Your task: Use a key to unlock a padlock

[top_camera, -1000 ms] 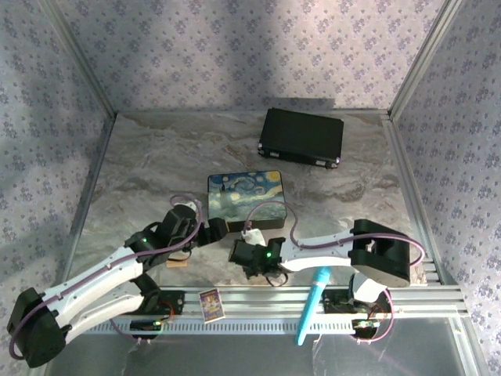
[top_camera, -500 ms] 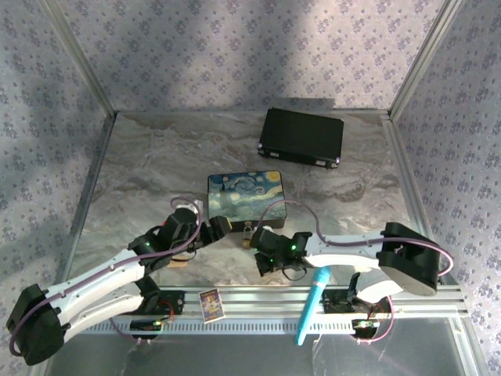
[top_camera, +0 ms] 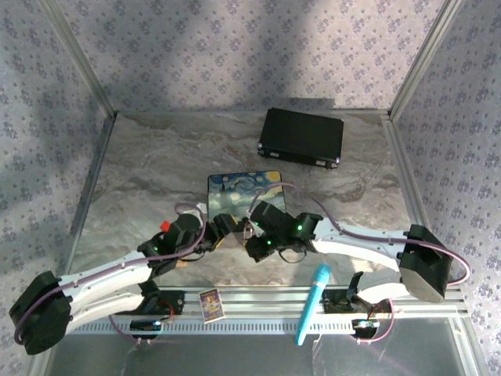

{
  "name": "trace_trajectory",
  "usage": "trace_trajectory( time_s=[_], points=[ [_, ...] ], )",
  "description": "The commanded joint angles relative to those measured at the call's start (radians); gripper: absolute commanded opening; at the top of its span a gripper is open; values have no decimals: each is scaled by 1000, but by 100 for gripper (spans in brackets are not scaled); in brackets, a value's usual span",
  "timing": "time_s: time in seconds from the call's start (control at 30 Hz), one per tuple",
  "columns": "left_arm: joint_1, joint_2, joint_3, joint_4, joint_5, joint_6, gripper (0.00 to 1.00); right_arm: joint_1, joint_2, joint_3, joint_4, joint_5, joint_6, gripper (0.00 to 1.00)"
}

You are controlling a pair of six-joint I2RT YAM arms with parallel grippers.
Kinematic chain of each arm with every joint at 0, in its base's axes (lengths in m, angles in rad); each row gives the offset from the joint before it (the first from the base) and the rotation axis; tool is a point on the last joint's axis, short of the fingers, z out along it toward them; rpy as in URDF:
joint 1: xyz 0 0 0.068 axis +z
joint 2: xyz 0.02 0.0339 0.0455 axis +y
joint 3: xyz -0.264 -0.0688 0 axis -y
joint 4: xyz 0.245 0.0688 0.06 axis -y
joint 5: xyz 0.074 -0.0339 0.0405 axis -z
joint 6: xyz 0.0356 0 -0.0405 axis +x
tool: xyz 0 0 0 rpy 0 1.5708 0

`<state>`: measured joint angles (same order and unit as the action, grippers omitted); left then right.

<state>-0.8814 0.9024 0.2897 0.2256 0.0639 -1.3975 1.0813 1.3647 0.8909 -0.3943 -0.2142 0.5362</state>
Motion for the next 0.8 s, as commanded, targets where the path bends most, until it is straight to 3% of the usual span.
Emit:
trace_trajectory(
  time_s=[0.0,0.13,0.3,0.37,0.43,0.57,0.7,0.77],
  points=[
    [-23,3,-10,84,12,-40,71,6,46,81,-40,-58,-57,0],
    [-30,-12,-12,73,13,-43,57,8,80,112,-15,-73,-55,0],
    [-34,-42,-22,22,10,-45,29,8,95,132,-2,-60,-49,0],
    [-33,-57,-26,-4,1,-41,21,8,93,132,-1,-55,-47,0],
    [-34,-67,-30,-13,2,-38,21,7,96,132,0,-56,-46,0],
    [-34,-65,-30,-32,2,-36,29,8,95,130,8,-52,-43,0],
    [-33,-59,-28,-28,8,-34,12,6,92,126,20,-41,-42,0],
    [-33,-62,-23,-36,8,-32,10,2,94,125,18,-36,-46,0]
  ],
)
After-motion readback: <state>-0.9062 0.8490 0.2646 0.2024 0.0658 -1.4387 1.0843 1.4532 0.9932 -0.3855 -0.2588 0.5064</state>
